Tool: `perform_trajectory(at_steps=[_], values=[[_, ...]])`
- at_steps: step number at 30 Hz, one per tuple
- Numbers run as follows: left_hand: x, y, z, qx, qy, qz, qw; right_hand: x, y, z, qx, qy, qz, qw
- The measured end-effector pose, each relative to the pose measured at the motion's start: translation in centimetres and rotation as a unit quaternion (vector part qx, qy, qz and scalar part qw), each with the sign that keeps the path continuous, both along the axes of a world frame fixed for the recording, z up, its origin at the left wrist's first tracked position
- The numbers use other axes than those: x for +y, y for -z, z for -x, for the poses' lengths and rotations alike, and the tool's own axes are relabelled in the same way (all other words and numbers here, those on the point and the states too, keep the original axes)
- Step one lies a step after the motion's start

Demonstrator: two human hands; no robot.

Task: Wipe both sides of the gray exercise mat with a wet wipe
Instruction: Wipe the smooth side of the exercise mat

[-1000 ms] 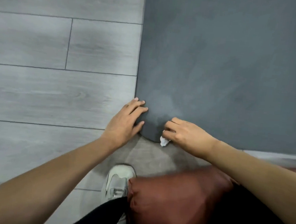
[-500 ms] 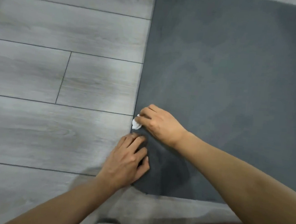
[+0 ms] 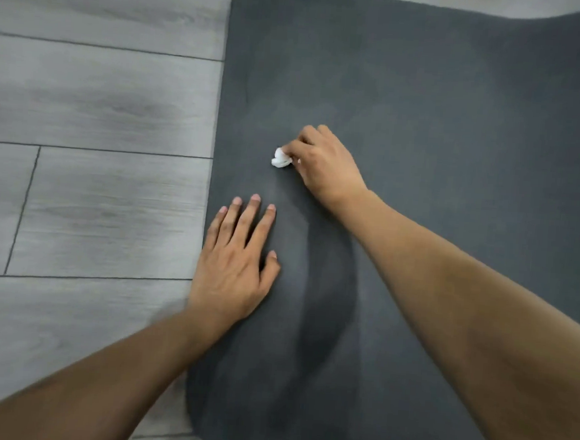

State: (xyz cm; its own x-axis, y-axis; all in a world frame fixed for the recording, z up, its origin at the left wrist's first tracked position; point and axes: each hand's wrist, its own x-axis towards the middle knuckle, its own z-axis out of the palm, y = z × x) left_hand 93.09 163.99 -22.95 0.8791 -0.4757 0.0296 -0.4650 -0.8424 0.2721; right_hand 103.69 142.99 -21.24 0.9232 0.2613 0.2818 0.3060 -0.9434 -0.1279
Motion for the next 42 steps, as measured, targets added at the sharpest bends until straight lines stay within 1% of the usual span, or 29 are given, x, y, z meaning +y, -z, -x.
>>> perform_trajectory(at_steps=[1, 3, 5, 7, 8, 9, 11, 13, 14, 15, 17, 18, 20, 21, 22, 23, 25, 27, 28, 29, 30, 31, 33, 34, 36, 37, 39, 41, 42], values=[[-0.1, 0.2, 0.0, 0.000, -0.001, -0.004, 1.000, -2.5, -0.3, -1.3, -0.006, 0.039, 0.030, 0.999], [-0.1, 0.3, 0.1, -0.007, 0.000, -0.006, 1.000, -8.0, -0.6, -3.3, 0.021, 0.179, 0.061, 0.982], [0.0, 0.3, 0.2, -0.010, -0.003, -0.011, 1.000, -12.0, -0.4, -4.1, 0.057, 0.305, 0.043, 0.950], [-0.1, 0.4, -0.1, -0.014, -0.005, -0.018, 1.000, -11.1, -0.3, -4.1, 0.049, 0.358, 0.006, 0.933], [-0.2, 0.4, -0.1, -0.016, -0.006, -0.017, 1.000, -9.0, -0.2, -3.4, 0.040, 0.344, -0.007, 0.938], [-0.2, 0.5, -0.1, -0.020, -0.009, -0.015, 1.000, -6.1, -0.2, -2.3, 0.024, 0.300, -0.036, 0.953], [-0.2, 0.5, -0.1, -0.025, -0.007, -0.010, 1.000, 0.0, 0.4, 1.5, 0.006, 0.142, -0.084, 0.986], [-0.1, 0.4, -0.2, -0.025, -0.008, -0.010, 1.000, 2.3, 0.3, 4.2, -0.005, 0.004, -0.028, 1.000], [-0.1, 0.4, -0.2, -0.026, -0.009, -0.012, 1.000, 1.2, 0.1, 4.0, -0.008, -0.026, 0.000, 1.000], [-0.1, 0.3, -0.1, -0.026, -0.007, -0.010, 1.000, -0.9, 0.0, 3.3, -0.030, -0.008, 0.023, 0.999], [-0.2, 0.4, 0.0, -0.028, -0.008, -0.004, 1.000, -6.4, 0.3, 2.1, -0.077, 0.104, 0.048, 0.990], [-0.2, 0.4, 0.0, -0.032, -0.009, -0.003, 0.999, -8.9, 0.3, 1.7, -0.074, 0.169, 0.046, 0.982], [-0.3, 0.5, 0.0, -0.039, -0.012, 0.006, 0.999, -10.7, 0.4, 1.6, -0.056, 0.272, 0.004, 0.961], [-0.3, 0.4, 0.1, -0.042, -0.014, 0.010, 0.999, -9.5, 0.5, 1.9, -0.046, 0.305, -0.031, 0.951], [-0.3, 0.4, 0.1, -0.042, -0.015, 0.011, 0.999, -7.4, 0.6, 2.5, -0.042, 0.316, -0.064, 0.946], [-0.3, 0.4, 0.1, -0.042, -0.016, 0.011, 0.999, -4.8, 0.6, 3.5, -0.040, 0.294, -0.096, 0.950], [-0.3, 0.4, 0.0, -0.040, -0.016, 0.008, 0.999, 0.2, 0.7, 6.7, -0.020, 0.185, -0.122, 0.975], [-0.1, 0.4, 0.0, -0.036, -0.015, 0.004, 0.999, 2.7, 0.2, 10.6, 0.018, 0.071, -0.092, 0.993], [-0.1, 0.4, 0.0, -0.033, -0.014, 0.006, 0.999, 1.9, -0.1, 11.9, 0.028, 0.033, -0.065, 0.997], [-0.1, 0.3, 0.0, -0.030, -0.012, 0.009, 0.999, -0.1, -0.2, 12.5, 0.025, 0.024, -0.040, 0.999], [-0.1, 0.3, 0.0, -0.026, -0.011, 0.010, 1.000, -2.8, 0.0, 12.7, 0.011, 0.055, -0.016, 0.998], [0.0, 0.4, -0.1, -0.021, -0.010, 0.013, 1.000, -5.9, 0.0, 12.9, -0.005, 0.114, 0.006, 0.993], [0.1, 0.4, -0.2, -0.007, -0.007, 0.022, 1.000, -11.8, -0.6, 13.5, 0.013, 0.252, 0.020, 0.967], [0.3, 0.4, -0.3, 0.006, -0.005, 0.029, 1.000, -13.5, -1.0, 13.7, 0.034, 0.304, 0.015, 0.952], [0.5, 0.2, -0.6, 0.040, -0.003, 0.041, 0.998, -13.0, -1.7, 14.0, 0.064, 0.359, 0.013, 0.931], [0.7, 0.0, -0.8, 0.058, -0.001, 0.048, 0.997, -11.3, -2.0, 14.2, 0.072, 0.358, 0.016, 0.931], [0.9, -1.0, -1.3, 0.118, -0.010, 0.092, 0.989, -6.7, -2.0, 15.5, 0.075, 0.317, 0.026, 0.945], [1.3, -2.4, -1.8, 0.194, -0.046, 0.163, 0.966, -2.5, -1.5, 17.5, 0.100, 0.272, 0.025, 0.957], [2.0, -2.9, -1.8, 0.204, -0.068, 0.181, 0.960, -1.0, -1.3, 18.3, 0.117, 0.270, 0.021, 0.955]])
